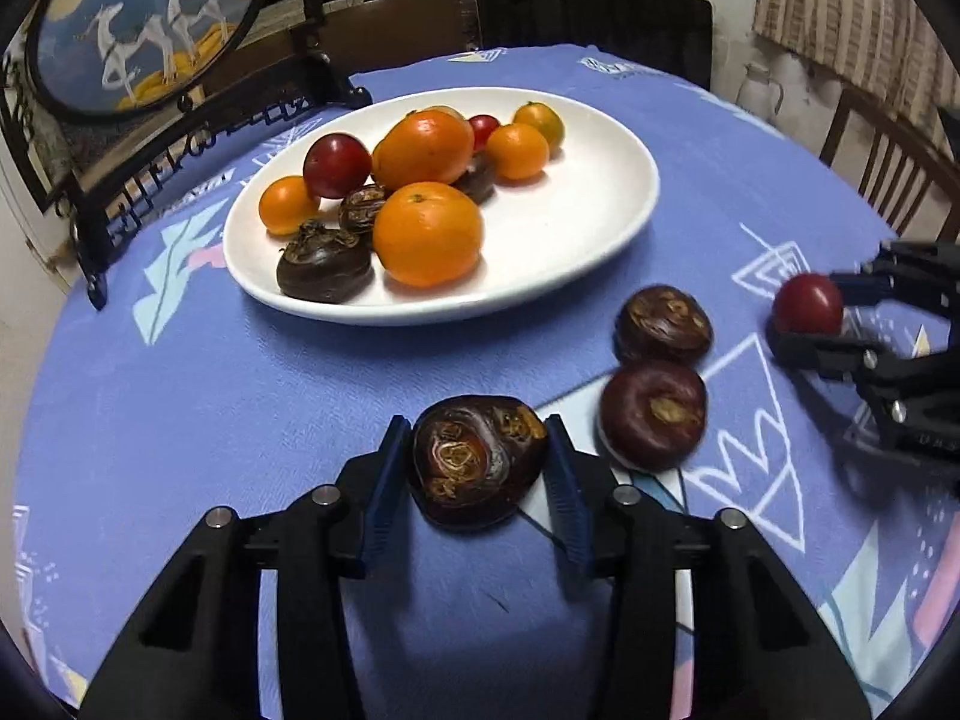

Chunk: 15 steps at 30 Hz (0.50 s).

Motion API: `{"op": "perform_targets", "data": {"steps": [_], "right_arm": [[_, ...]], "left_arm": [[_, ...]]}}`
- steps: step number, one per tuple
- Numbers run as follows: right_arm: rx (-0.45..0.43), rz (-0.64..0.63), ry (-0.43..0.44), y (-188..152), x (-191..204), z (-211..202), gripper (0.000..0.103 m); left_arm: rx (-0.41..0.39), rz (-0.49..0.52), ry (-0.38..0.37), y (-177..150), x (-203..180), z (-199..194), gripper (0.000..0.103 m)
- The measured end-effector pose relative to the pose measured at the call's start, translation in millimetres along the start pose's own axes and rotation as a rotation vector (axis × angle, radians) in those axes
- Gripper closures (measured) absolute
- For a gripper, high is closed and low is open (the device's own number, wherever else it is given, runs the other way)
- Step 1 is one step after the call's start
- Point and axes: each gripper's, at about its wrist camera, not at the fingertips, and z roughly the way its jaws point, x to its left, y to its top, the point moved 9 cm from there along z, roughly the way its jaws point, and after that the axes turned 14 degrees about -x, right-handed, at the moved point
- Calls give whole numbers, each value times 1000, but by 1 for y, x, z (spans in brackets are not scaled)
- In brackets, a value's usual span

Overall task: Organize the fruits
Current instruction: 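Place the mangosteen and red tomato on the white plate, opening both tools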

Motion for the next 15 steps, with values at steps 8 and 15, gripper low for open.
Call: {"op": "perform_targets", "data": {"steps": [8,15], "right_arm": [[-30,8,11,6,9,-19,63],[-63,9,67,13,33,-46,63]], "left_arm": [[-34,56,5,1,-19,-32,59],[-56,35,45,5,-16,-55,59]]}}
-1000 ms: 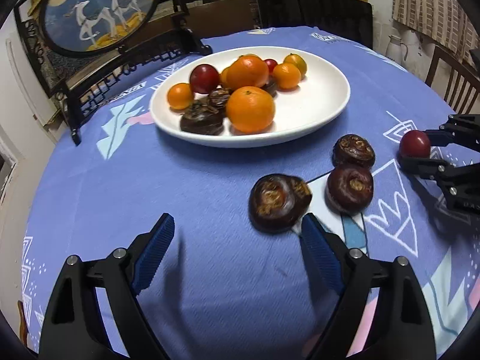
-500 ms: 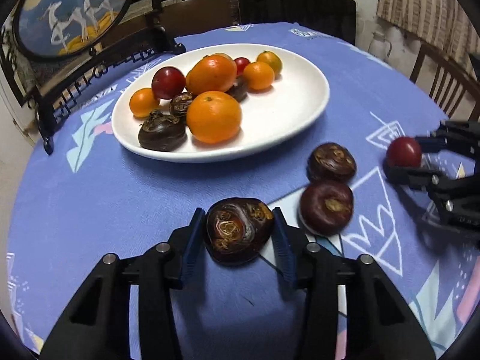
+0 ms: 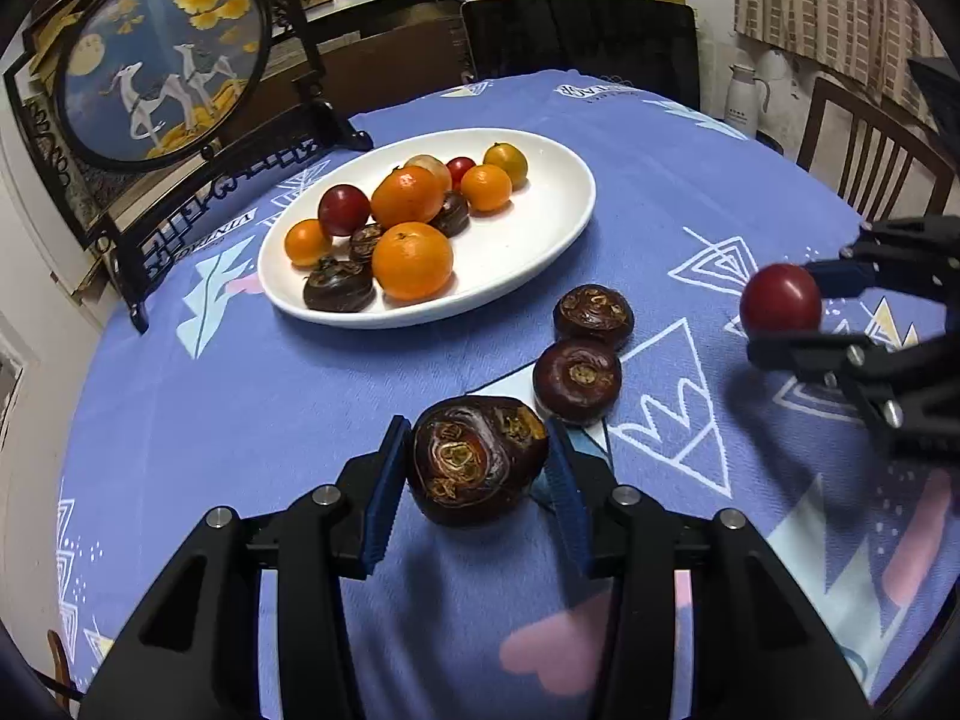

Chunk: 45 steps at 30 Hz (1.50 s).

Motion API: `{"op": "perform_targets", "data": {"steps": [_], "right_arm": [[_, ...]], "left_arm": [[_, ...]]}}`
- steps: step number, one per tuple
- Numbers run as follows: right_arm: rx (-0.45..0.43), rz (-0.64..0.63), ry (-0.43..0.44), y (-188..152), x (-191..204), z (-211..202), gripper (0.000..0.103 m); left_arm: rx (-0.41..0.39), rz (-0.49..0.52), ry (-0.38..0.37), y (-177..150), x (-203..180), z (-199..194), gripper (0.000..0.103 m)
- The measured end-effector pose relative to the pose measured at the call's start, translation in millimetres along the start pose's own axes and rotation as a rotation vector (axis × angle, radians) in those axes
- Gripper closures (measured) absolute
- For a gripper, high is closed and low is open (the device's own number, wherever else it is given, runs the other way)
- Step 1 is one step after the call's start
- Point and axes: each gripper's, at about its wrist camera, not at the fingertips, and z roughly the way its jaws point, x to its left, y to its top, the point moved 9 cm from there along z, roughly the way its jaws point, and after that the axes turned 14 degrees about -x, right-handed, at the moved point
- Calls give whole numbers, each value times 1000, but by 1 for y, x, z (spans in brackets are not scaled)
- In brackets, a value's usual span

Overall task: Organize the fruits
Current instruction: 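Place the mangosteen and red tomato on the white plate, opening both tools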

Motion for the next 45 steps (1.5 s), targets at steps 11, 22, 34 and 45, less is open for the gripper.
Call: {"op": "perform_targets", "data": {"steps": [11,22,34,45], "right_arm": [[22,-50,75,-9,48,-2,63],[65,-56,101,-17,55,16,63],[-130,2,30,97,0,41,63],[-126,147,-27,135,-52,117,63]], "left_arm": [[21,-28,28,-9,1,-10,59],[46,-28,15,-13,4,4,59],[-54,-103,90,84,57,45,59],[-1,-226,159,119,98,120,58]]}}
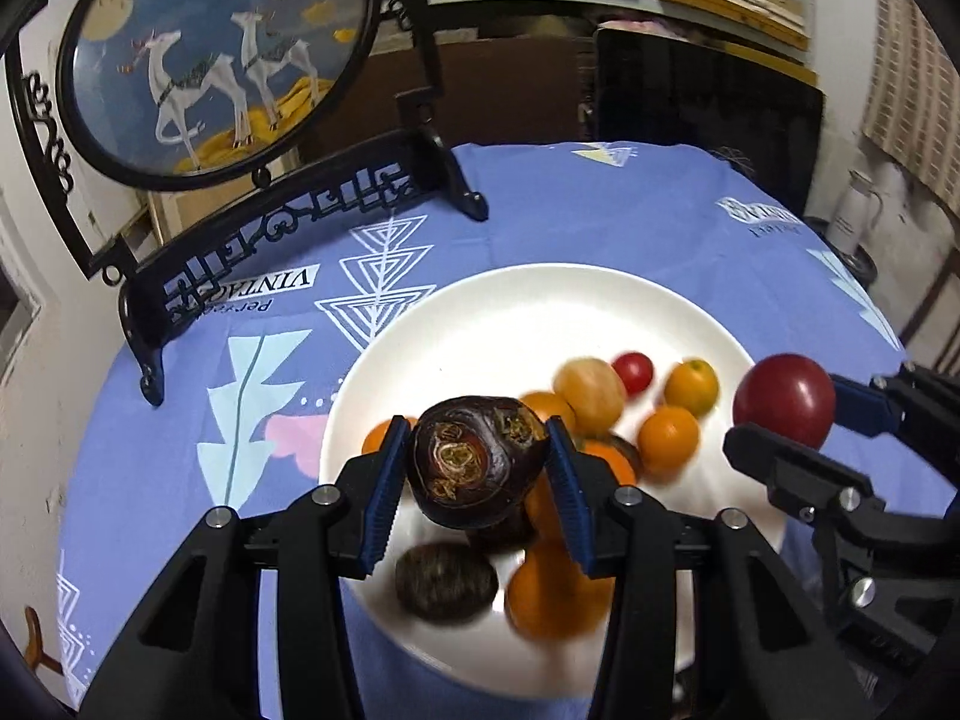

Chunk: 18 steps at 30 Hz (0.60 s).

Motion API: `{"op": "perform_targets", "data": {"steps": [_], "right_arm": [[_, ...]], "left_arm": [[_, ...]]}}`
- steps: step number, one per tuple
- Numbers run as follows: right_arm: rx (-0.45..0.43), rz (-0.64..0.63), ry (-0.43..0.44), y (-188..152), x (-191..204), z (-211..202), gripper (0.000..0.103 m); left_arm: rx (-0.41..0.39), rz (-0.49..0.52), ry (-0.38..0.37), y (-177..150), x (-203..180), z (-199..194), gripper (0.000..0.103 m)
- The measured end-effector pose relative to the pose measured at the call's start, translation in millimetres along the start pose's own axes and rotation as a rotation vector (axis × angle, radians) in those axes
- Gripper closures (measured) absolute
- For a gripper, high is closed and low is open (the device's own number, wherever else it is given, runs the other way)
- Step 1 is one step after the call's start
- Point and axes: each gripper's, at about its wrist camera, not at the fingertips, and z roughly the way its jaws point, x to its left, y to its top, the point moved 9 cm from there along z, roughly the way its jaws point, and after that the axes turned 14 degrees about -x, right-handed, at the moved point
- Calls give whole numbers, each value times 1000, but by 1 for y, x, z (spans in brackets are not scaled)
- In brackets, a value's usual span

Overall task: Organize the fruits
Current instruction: 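Place the mangosteen and red tomato on the white plate, opening both tools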

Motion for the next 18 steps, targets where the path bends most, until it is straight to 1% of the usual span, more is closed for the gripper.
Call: {"op": "perform_targets", "data": {"steps": [1,2,4,5,6,7,9,11,12,15,18], "right_arm": [[6,2,0,-1,-1,4,63],[7,-5,-13,-1,-3,9,62],[-9,-39,-55,-1,-6,15,60],[-16,-42,-44,0,-6,15,50],[-25,-33,-38,1,-6,13,45],[-45,-23,-37,4,-8,8,45],[-52,-16,-18,5,-8,0,44],[-65,-18,-30,7,-12,-12,44],[-67,-9,-29,7,-13,-18,42],[-47,16,-5,-5,-12,-40,38],[-20,-36,-2,-28,-7,-65,36]], "left_arm": [[0,-5,9,0,1,2,53],[-4,-18,20,1,4,5,42],[-22,-47,28,2,8,4,34],[-27,-52,23,2,8,3,33],[-31,-45,15,1,8,-1,33],[-38,-35,16,0,9,-4,32],[-50,-29,13,-1,11,-12,31],[-49,-36,10,-6,13,-20,30],[-48,-38,5,-8,14,-25,30],[-49,-26,-14,-22,14,-44,29],[-46,16,-46,-46,5,-67,26]]}}
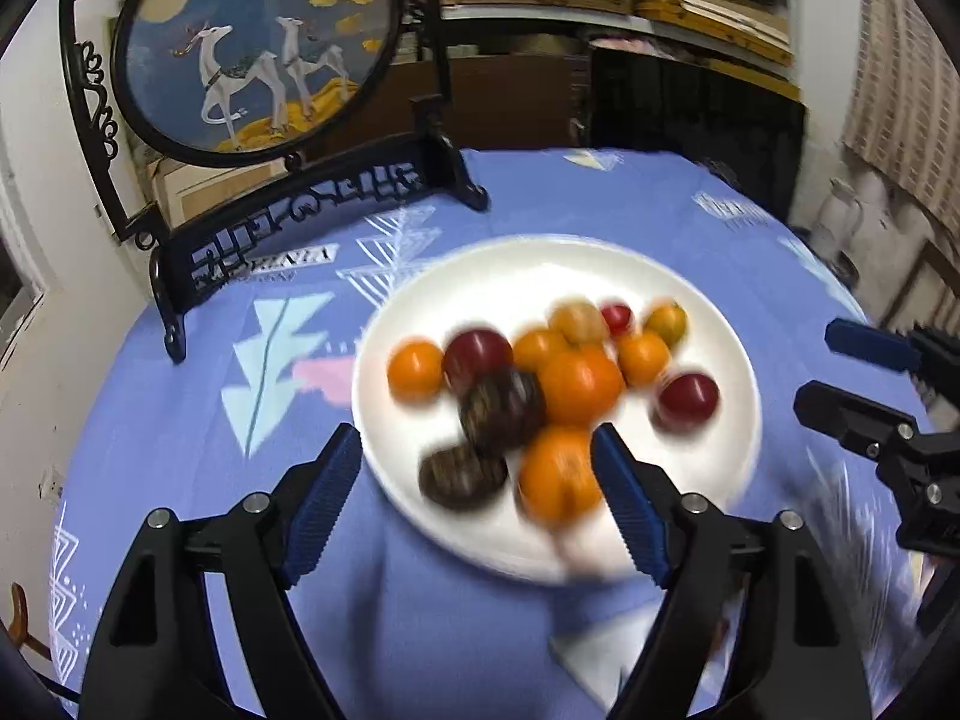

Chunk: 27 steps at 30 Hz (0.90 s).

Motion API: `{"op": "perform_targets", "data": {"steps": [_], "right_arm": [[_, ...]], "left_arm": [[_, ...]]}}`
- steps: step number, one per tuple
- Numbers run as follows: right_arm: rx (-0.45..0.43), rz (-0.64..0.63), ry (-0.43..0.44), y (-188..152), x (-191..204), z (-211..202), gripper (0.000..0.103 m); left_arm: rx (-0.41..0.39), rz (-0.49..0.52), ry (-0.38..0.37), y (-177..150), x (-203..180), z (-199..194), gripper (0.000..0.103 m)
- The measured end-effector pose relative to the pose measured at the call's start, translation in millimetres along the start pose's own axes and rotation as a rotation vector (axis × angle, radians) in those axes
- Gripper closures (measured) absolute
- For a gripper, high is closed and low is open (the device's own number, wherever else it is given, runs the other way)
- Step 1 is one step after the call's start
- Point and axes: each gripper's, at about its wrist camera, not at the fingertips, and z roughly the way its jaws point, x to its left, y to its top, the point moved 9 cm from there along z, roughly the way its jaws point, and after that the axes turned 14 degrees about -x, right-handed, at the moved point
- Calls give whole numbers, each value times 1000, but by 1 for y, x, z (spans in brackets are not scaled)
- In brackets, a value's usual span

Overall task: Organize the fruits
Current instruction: 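Place the mangosteen and red tomato on the white plate, opening both tools, then grasp a dark mangosteen with the left tool while the right tool grasps another mangosteen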

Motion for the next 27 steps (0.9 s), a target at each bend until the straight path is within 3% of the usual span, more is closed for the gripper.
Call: {"op": "perform_targets", "data": {"steps": [9,17,18,20,21,27], "right_arm": [[91,-23,-14,-66,2,-51,34],[107,-18,-13,-83,2,-66,33],[109,-15,-14,-85,1,-67,33],[115,-6,-14,-87,-1,-65,33],[118,-2,-12,-88,-1,-65,33],[137,-31,14,-90,15,-45,33]], "left_arm": [[70,108,-120,-68,-60,-31,23],[95,168,-143,-86,-98,-22,23],[99,165,-145,-87,-99,-20,26],[124,155,-167,-90,-100,-16,56],[135,146,-178,-91,-100,-15,62],[94,145,-167,-83,-83,-31,63]]}}
